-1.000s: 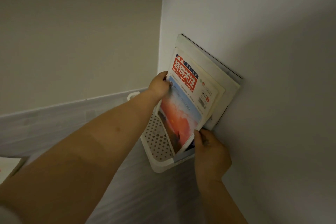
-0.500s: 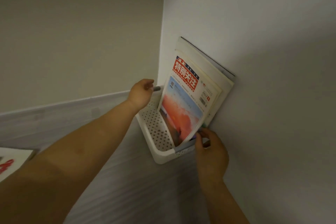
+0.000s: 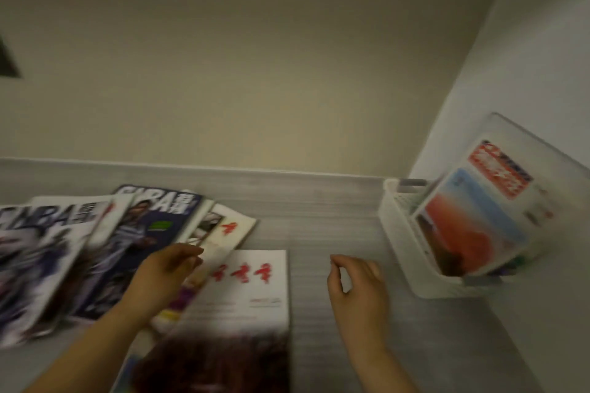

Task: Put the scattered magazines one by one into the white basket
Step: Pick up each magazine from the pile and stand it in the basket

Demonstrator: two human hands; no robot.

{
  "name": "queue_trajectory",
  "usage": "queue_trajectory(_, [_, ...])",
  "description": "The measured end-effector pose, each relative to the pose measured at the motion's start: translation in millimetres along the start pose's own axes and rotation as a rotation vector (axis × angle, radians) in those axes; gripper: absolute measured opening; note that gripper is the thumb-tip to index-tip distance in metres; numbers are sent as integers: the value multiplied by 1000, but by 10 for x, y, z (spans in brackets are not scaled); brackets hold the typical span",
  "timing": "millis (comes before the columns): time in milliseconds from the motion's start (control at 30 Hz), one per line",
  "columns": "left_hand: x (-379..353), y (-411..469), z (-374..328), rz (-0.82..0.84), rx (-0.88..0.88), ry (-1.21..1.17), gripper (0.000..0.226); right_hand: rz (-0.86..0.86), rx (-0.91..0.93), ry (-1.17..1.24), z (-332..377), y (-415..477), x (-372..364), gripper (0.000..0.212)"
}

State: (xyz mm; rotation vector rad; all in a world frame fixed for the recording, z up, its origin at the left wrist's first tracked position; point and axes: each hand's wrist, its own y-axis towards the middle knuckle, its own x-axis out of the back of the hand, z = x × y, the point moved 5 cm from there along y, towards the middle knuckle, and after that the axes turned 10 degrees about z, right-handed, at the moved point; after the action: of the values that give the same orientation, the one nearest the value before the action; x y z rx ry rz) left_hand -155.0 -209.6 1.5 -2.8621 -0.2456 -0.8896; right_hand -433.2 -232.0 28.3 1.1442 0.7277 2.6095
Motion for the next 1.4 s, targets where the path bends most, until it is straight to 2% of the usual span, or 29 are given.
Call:
queue_trajectory(100, [415,-266,516,-55,114,7,17,184,122,11,577,-197,-488,19])
queue_trajectory(167, [634,-416,770,-90,170,36,17,359,181,-30,866,-377,-836,31])
queue_trajectory(267, [934,-615,1098,-153,236,60,18,656,204,-45,1192,-667,-1368,47])
queue_trajectory(333, [1101,-714,1300,-176,266,54,19,788,219,-12,1333,-825,-1676,51])
queue_trajectory(500, [1605,-840,1677,-284,288,84,23,895,266,-83,1792,-952,-2207,59])
queue_trajectory(600, [1874,-810,1947,-307,401,216,33,993,323,-106,2033,-991,-2500,59])
queue_trajectory(700, [2102,-744,2207,-293,550,295,50,1113,421,-238,2140,-1094,-2717,62])
queue_trajectory(833, [2323,-684,2475,-266,680,243,71,1121,490,-376,2094,-1180,-2780,67])
queue_trajectory(1100, [2491,-563,2553,-133,780,359,99,1139,458,-376,2103,-1188,-2790,67])
queue_trajectory(1167, [2541,-556,2560,-143,762,277,91,1134,463,-374,2115,-1185,-2790,63])
queue_trajectory(1233, [2546,-552,2528,-133,688,127,69,1130,461,-355,2107,-1173,-2794,59])
queue_trajectory(1300, [2545,-584,2455,-106,624,81,49,1143,432,-312,2091,-1168,-2797,56])
queue_trajectory(1400, [2574,-637,2324,-135,540,76,42,1166,326,-208,2064,-1128,-2784,53])
